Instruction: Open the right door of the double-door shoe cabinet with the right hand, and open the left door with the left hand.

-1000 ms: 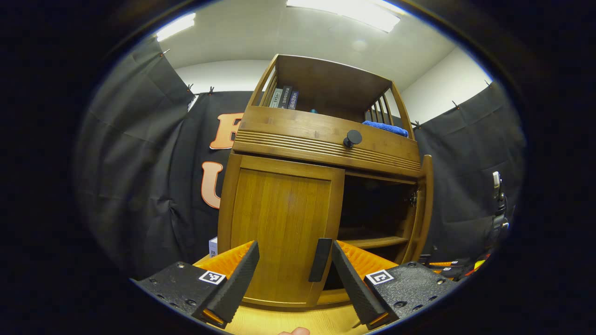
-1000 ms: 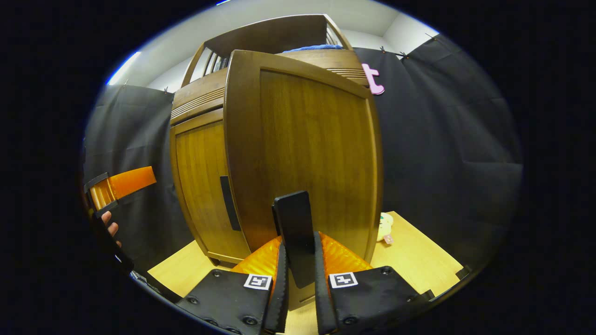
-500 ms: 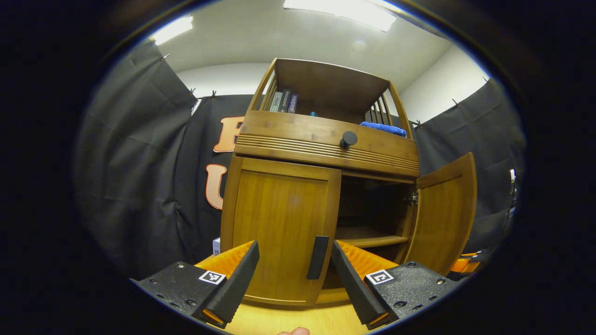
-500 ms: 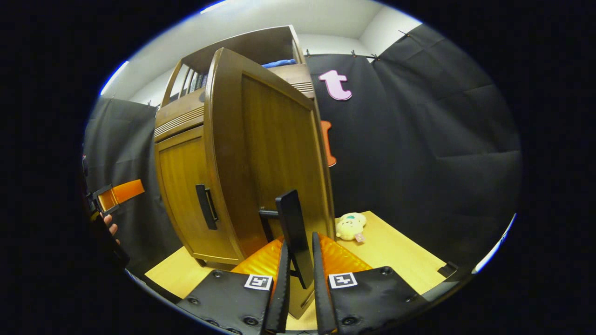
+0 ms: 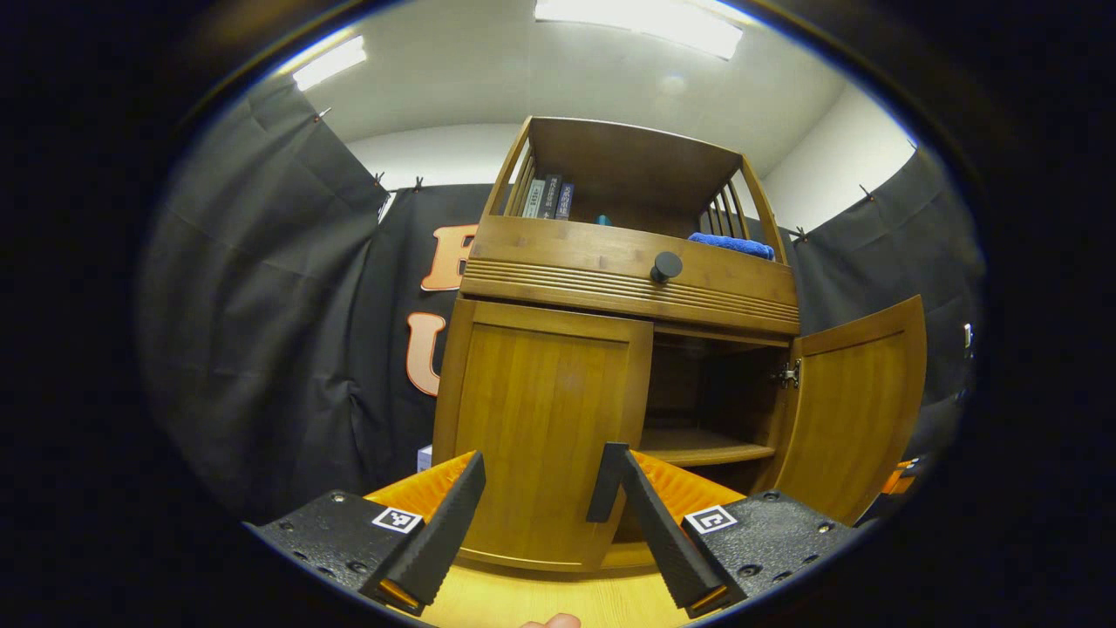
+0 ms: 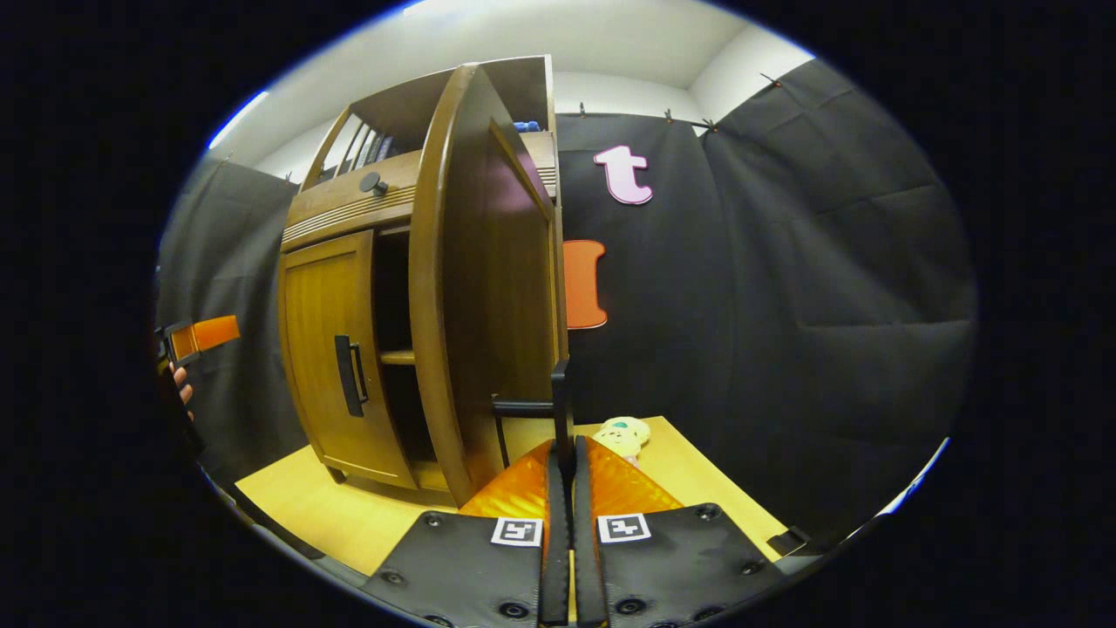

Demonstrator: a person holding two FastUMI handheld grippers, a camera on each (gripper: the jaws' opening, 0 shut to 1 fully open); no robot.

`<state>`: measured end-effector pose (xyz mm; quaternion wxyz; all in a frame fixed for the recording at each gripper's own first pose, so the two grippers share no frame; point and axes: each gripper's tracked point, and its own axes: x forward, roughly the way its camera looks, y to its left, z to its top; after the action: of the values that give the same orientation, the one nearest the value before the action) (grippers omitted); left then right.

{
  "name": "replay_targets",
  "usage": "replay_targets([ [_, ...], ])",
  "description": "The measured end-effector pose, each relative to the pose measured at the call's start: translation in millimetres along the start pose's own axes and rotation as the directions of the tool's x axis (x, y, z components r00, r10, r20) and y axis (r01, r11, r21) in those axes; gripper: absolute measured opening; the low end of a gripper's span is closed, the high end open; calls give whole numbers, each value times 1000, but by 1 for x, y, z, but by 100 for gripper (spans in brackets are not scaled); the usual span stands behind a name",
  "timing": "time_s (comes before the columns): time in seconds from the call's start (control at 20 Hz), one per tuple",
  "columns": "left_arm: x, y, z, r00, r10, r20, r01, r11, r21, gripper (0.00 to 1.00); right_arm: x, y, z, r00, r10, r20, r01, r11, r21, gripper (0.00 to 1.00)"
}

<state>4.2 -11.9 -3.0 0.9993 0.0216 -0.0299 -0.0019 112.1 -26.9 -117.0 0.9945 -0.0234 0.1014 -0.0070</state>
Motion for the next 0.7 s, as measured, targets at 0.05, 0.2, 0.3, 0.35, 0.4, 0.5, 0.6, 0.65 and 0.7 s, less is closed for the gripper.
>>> replay_targets([
  [0.05, -2, 0, 1, 1000, 4, 4, -4, 1000, 0, 91, 0, -3, -1, 1000, 14, -9, -14, 1000, -1, 0],
  [0.2, -6, -2, -2, 1000, 15, 5, -15, 1000, 5, 91, 0, -3, -1, 999, 51, -20, -51, 999, 9, 8],
  [0.3, -8, -3, -4, 1000, 22, -1, -21, 1000, 15, 94, 2, -5, 0, 997, 77, -21, -77, 997, 11, 9],
  [0.35, -9, -4, -5, 1000, 22, -3, -22, 1000, 17, 95, 3, -7, 0, 996, 87, -21, -87, 996, 9, 8],
  [0.4, -10, -6, -6, 1000, 22, -3, -22, 1000, 18, 91, 4, -9, 1, 995, 97, -21, -97, 995, 7, 8],
  [0.5, -13, -7, -7, 1000, 24, -3, -24, 1000, 17, 91, 4, -11, 0, 993, 114, -27, -114, 993, 8, 8],
  [0.6, -15, -10, -10, 1000, 26, -8, -26, 1000, 16, 95, 6, -12, 2, 991, 132, -26, -132, 991, 15, 9],
  [0.65, -16, -11, -11, 1000, 27, -10, -27, 999, 18, 95, 8, -12, 2, 990, 139, -28, -139, 990, 18, 9],
  [0.7, -16, -12, -10, 1000, 29, -11, -29, 999, 22, 94, 7, -16, 3, 990, 141, -29, -141, 990, 18, 20],
])
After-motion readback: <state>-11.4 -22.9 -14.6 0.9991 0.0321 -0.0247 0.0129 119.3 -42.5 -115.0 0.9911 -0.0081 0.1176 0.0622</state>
